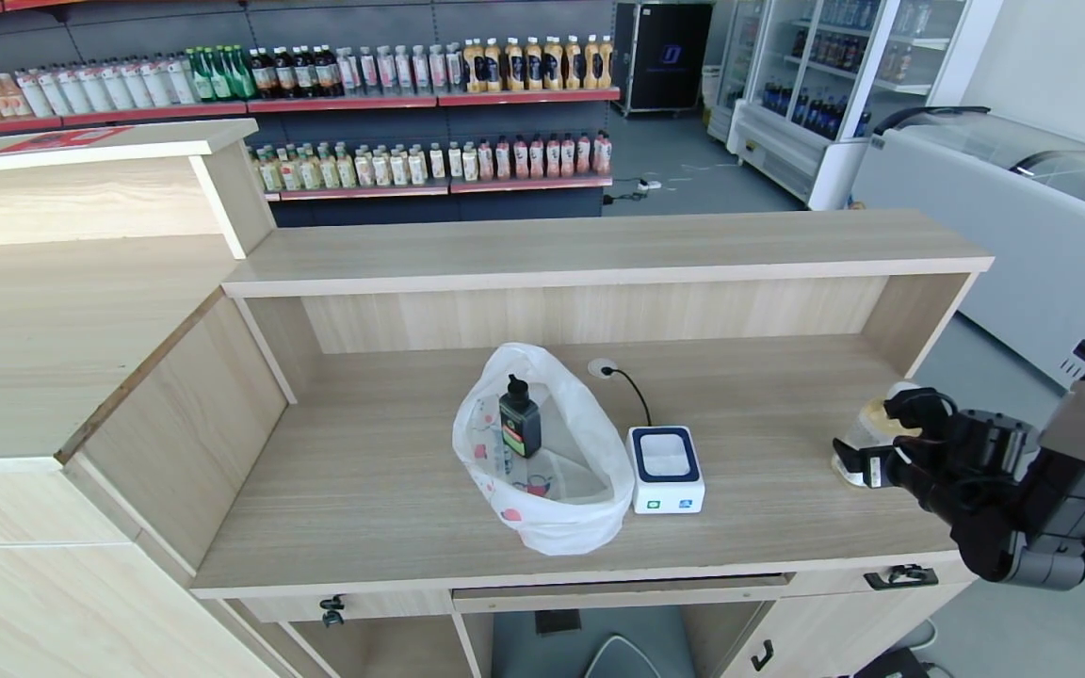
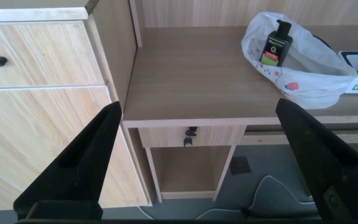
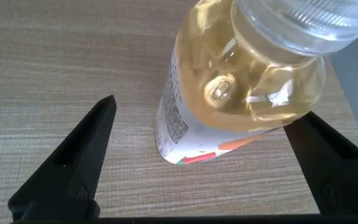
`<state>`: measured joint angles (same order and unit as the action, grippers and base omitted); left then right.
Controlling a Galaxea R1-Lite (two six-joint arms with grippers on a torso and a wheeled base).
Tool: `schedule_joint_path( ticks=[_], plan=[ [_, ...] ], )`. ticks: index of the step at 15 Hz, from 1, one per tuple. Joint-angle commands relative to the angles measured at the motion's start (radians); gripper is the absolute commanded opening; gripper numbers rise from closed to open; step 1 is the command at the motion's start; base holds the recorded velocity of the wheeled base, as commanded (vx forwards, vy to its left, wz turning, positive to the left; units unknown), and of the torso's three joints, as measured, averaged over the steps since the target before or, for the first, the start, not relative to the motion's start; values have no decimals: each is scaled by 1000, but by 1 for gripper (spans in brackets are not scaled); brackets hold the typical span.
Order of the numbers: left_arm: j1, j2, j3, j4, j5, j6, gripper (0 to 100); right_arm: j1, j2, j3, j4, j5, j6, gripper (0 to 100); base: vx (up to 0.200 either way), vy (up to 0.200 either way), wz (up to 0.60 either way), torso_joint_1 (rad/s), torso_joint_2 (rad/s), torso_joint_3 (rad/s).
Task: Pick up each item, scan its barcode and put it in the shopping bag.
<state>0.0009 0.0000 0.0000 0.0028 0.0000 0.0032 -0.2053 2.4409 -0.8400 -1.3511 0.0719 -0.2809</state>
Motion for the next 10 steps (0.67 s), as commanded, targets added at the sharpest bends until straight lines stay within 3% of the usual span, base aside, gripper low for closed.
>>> schedule_joint_path(
  ticks=[1, 10],
  plan=[
    [1, 2, 0, 0, 0, 0, 100, 4, 15, -5, 0, 2, 2, 100, 0, 0, 0, 0, 0, 0],
    [1, 2, 0, 0, 0, 0, 100, 11, 81, -129, 10, -1, 3, 100, 0, 0, 0, 0, 0, 0]
  ],
)
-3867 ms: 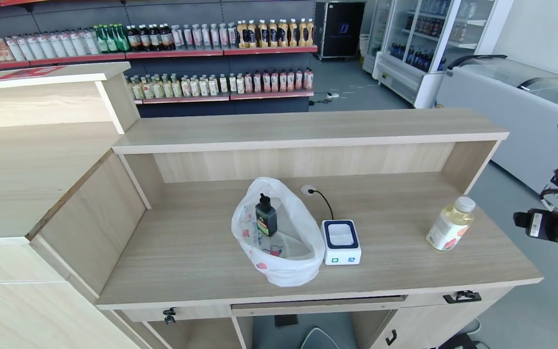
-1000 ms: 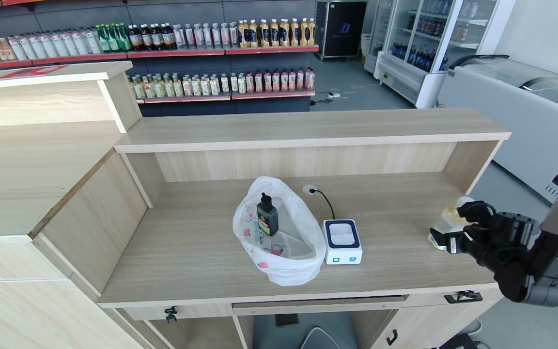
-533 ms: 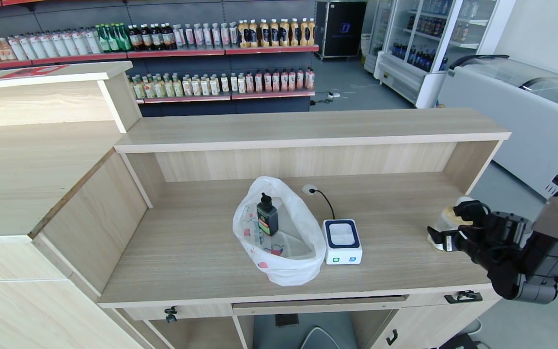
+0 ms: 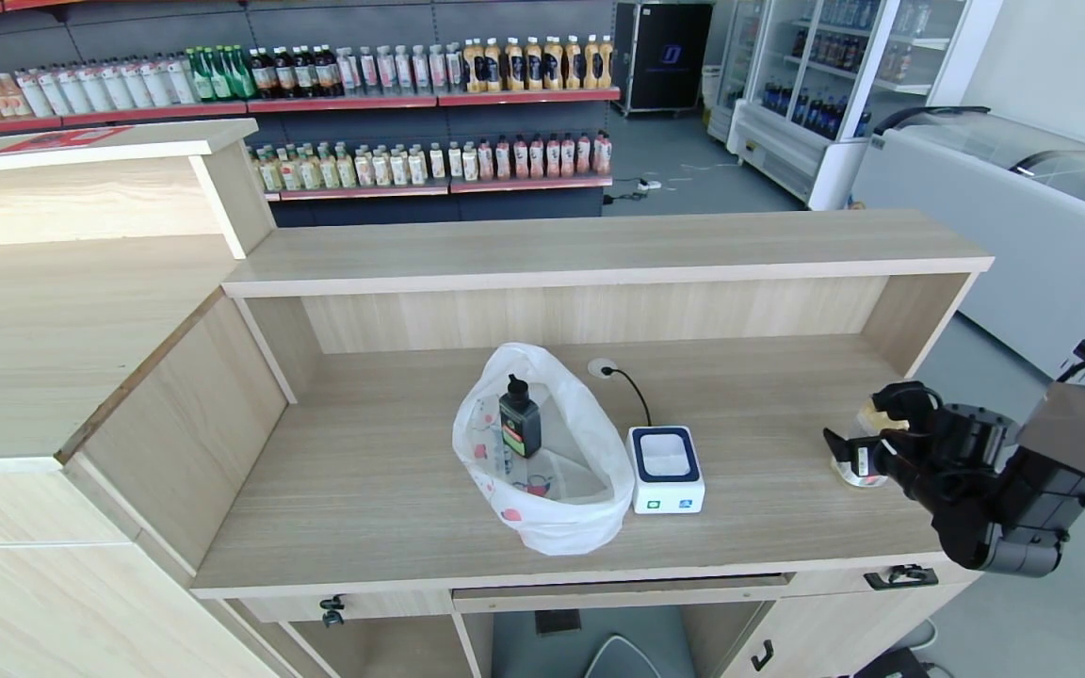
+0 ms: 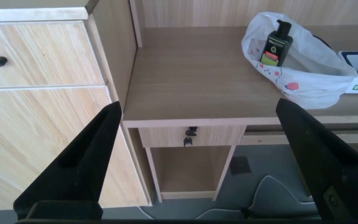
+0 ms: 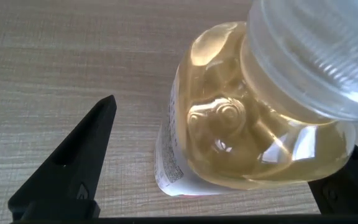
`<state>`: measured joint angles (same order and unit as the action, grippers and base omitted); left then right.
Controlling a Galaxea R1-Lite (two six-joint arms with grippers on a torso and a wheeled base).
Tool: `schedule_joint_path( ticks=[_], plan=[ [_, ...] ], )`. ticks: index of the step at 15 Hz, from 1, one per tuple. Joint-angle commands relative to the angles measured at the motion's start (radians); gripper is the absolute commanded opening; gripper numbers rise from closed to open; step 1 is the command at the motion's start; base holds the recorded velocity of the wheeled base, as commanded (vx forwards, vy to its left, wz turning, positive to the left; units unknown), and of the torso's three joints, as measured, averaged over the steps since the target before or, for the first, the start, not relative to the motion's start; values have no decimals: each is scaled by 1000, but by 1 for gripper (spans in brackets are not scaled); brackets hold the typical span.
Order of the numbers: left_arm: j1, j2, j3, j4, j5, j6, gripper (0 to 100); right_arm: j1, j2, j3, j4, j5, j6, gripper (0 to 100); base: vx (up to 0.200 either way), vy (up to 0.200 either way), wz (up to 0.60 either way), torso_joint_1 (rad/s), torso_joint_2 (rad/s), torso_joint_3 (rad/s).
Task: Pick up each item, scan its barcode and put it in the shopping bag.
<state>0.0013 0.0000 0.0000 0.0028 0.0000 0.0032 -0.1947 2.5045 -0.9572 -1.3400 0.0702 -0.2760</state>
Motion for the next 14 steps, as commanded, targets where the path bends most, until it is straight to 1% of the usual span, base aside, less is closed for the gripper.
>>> schedule_joint_path(
  ticks=[1, 6, 10, 11, 14],
  plan=[
    [0, 2, 0, 0, 0, 0, 100, 0, 27, -17, -1, 0, -2, 100, 0, 0, 0, 0, 0, 0],
    [0, 2, 0, 0, 0, 0, 100, 1, 71, -92, 1, 2, -8, 100, 0, 0, 0, 0, 0, 0],
    [0, 2, 0, -1, 0, 0, 100, 0, 88, -104, -1, 5, -6, 100, 0, 0, 0, 0, 0, 0],
    [0, 2, 0, 0, 0, 0, 100, 0, 88, -110, -1, 2, -8, 0, 0, 0, 0, 0, 0, 0],
    [0, 2, 0, 0, 0, 0, 100, 1, 86, -117, -1, -1, -11, 0, 0, 0, 0, 0, 0, 0]
  ],
)
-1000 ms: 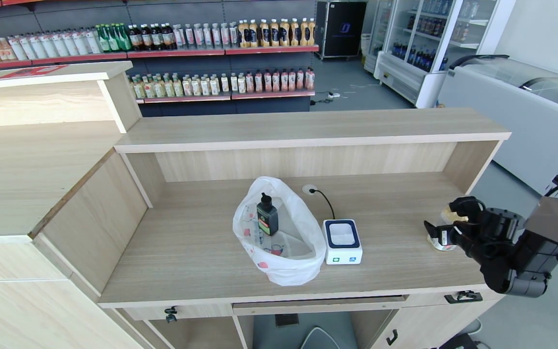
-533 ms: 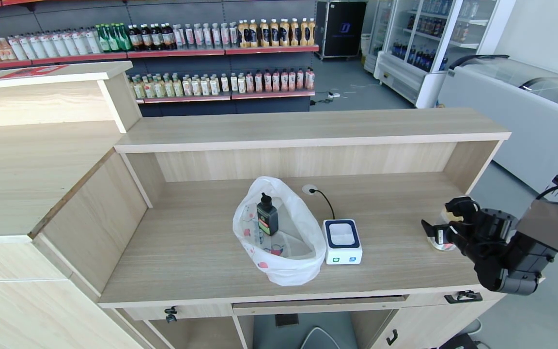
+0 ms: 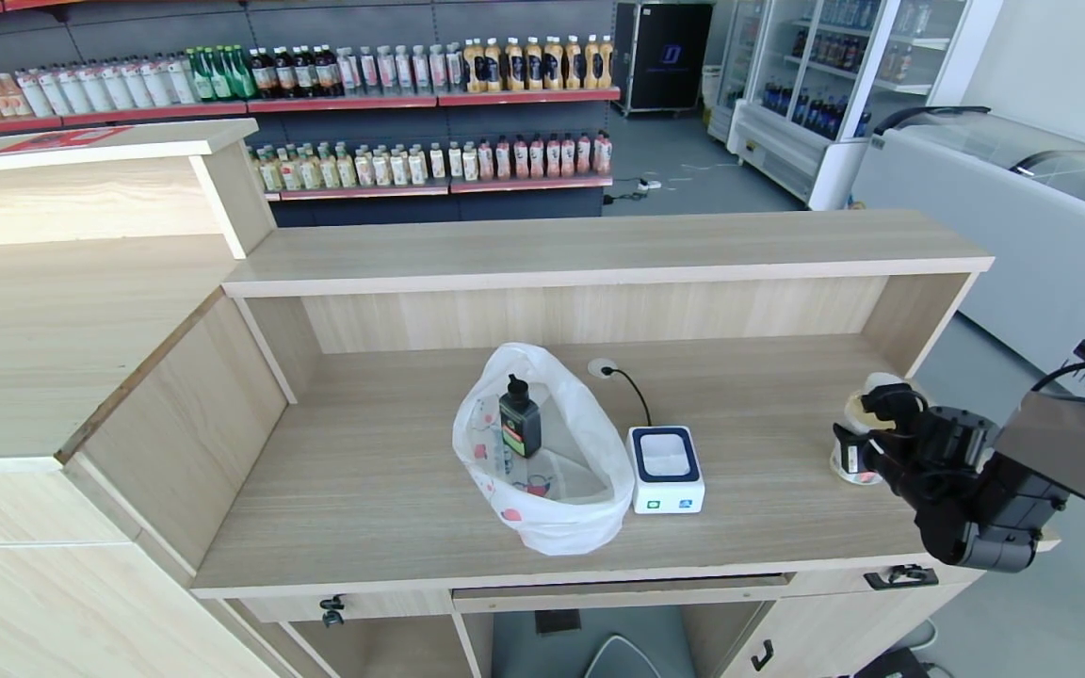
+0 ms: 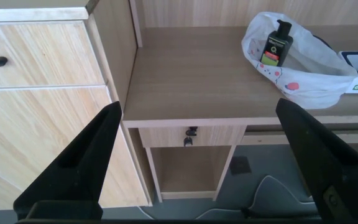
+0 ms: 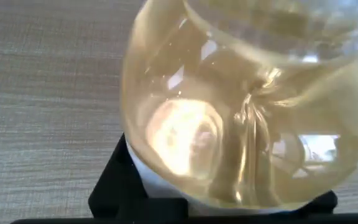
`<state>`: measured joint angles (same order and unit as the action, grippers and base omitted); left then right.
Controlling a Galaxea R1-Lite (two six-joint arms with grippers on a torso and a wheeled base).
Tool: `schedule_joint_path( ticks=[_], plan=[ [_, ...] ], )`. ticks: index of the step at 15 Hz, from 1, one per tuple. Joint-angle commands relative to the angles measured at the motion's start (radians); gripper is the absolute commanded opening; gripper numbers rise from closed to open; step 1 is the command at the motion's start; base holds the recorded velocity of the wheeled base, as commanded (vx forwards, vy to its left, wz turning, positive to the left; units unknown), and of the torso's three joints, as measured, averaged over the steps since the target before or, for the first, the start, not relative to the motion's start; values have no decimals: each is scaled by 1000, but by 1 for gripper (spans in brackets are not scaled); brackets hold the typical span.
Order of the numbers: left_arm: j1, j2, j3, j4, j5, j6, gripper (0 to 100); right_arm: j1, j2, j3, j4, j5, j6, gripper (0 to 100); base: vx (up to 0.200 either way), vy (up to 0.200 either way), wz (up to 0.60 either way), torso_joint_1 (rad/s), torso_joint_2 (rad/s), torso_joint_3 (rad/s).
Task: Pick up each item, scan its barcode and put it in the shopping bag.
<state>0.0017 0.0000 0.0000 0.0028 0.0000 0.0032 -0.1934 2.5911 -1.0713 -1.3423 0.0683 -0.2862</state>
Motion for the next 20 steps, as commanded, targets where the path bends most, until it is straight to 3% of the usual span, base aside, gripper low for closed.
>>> schedule_joint_path(
  ticks=[1, 8, 9, 10, 11, 12, 14, 16, 20],
  plan=[
    [0, 2, 0, -1, 0, 0, 100, 3, 0, -9, 2, 1, -7, 0, 0, 0, 0, 0, 0, 0],
    [0, 2, 0, 0, 0, 0, 100, 12, -83, -1, 28, 8, 5, 0, 0, 0, 0, 0, 0, 0],
    [0, 2, 0, 0, 0, 0, 100, 14, -195, 10, 155, 16, 74, 0, 0, 0, 0, 0, 0, 0],
    [0, 2, 0, 0, 0, 0, 100, 15, -359, 20, 367, 64, 147, 0, 0, 0, 0, 0, 0, 0],
    [0, 2, 0, 0, 0, 0, 100, 19, -463, 17, 514, 116, 190, 0, 0, 0, 0, 0, 0, 0],
    [0, 2, 0, 0, 0, 0, 100, 22, -664, 7, 796, 275, 265, 0, 0, 0, 0, 0, 0, 0],
    [0, 2, 0, 0, 0, 0, 100, 19, -858, -22, 1037, 553, 283, 0, 0, 0, 0, 0, 0, 0],
    [0, 2, 0, -1, 0, 0, 100, 20, -957, 14, 1083, 808, 282, 0, 0, 0, 0, 0, 0, 0],
    [0, 2, 0, 0, 0, 0, 100, 150, -1100, 125, 1098, 946, 282, 0, 0, 0, 0, 0, 0, 0]
  ],
)
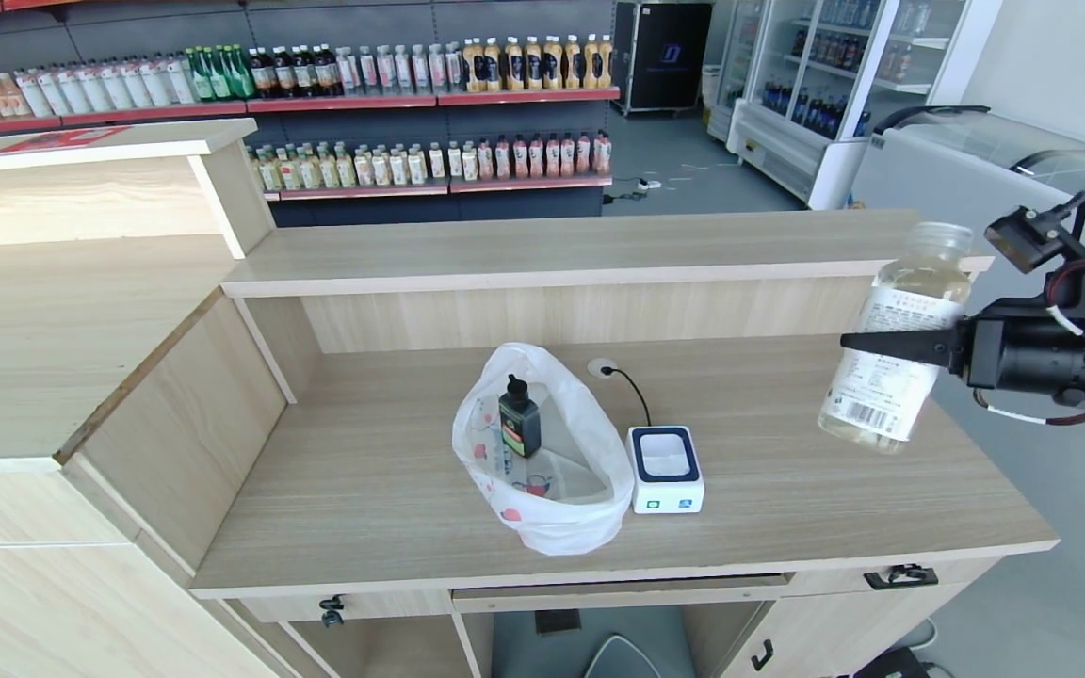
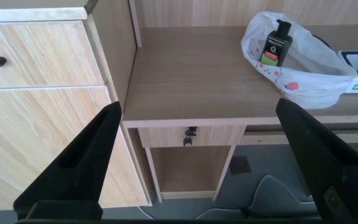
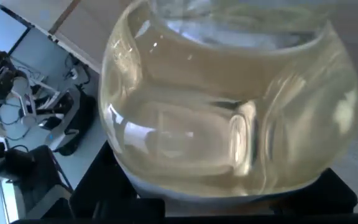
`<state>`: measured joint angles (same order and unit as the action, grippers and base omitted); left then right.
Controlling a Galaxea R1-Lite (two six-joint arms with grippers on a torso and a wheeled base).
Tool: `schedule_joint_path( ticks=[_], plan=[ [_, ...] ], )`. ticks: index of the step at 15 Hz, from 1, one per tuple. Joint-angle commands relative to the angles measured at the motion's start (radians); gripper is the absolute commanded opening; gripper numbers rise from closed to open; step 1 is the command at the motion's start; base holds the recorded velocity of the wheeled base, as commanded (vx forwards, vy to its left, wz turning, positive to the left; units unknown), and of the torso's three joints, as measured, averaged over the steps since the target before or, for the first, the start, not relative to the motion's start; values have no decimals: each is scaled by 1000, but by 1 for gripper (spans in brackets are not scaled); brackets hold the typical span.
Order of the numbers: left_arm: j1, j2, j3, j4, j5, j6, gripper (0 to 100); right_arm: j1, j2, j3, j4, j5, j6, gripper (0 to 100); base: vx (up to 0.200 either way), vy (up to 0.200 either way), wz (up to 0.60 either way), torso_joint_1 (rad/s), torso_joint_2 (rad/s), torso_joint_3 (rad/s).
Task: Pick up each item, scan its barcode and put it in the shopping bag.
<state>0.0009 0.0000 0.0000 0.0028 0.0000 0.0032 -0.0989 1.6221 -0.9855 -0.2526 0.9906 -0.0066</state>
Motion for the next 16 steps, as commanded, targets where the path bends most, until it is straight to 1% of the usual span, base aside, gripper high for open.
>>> schedule_joint_path(
  ticks=[1, 3, 5, 6, 7, 9, 11, 14, 16],
  plan=[
    [1, 2, 0, 0, 0, 0, 100, 84, -156, 56, 9, 39, 4, 0, 0, 0, 0, 0, 0, 0],
    [1, 2, 0, 0, 0, 0, 100, 134, -192, 80, 18, 63, 2, 0, 0, 0, 0, 0, 0, 0],
    [1, 2, 0, 0, 0, 0, 100, 202, -228, 90, 30, 66, 7, 0, 0, 0, 0, 0, 0, 0],
    [1, 2, 0, 0, 0, 0, 100, 222, -238, 87, 45, 66, 11, 0, 0, 0, 0, 0, 0, 0],
    [1, 2, 0, 0, 0, 0, 100, 258, -268, 67, 75, 66, 77, 0, 0, 0, 0, 0, 0, 0],
    [1, 2, 0, -1, 0, 0, 100, 306, -308, 5, 70, 65, 272, 0, 0, 0, 0, 0, 0, 0],
    [1, 2, 0, 0, 0, 0, 100, 335, -329, -27, 68, 63, 389, 0, 0, 0, 0, 0, 0, 0],
    [1, 2, 0, 0, 0, 0, 100, 369, -354, 19, 68, 62, 385, 0, 0, 0, 0, 0, 0, 0],
    [1, 2, 0, 0, 0, 0, 100, 401, -370, 53, 70, 62, 358, 0, 0, 0, 0, 0, 0, 0]
  ],
)
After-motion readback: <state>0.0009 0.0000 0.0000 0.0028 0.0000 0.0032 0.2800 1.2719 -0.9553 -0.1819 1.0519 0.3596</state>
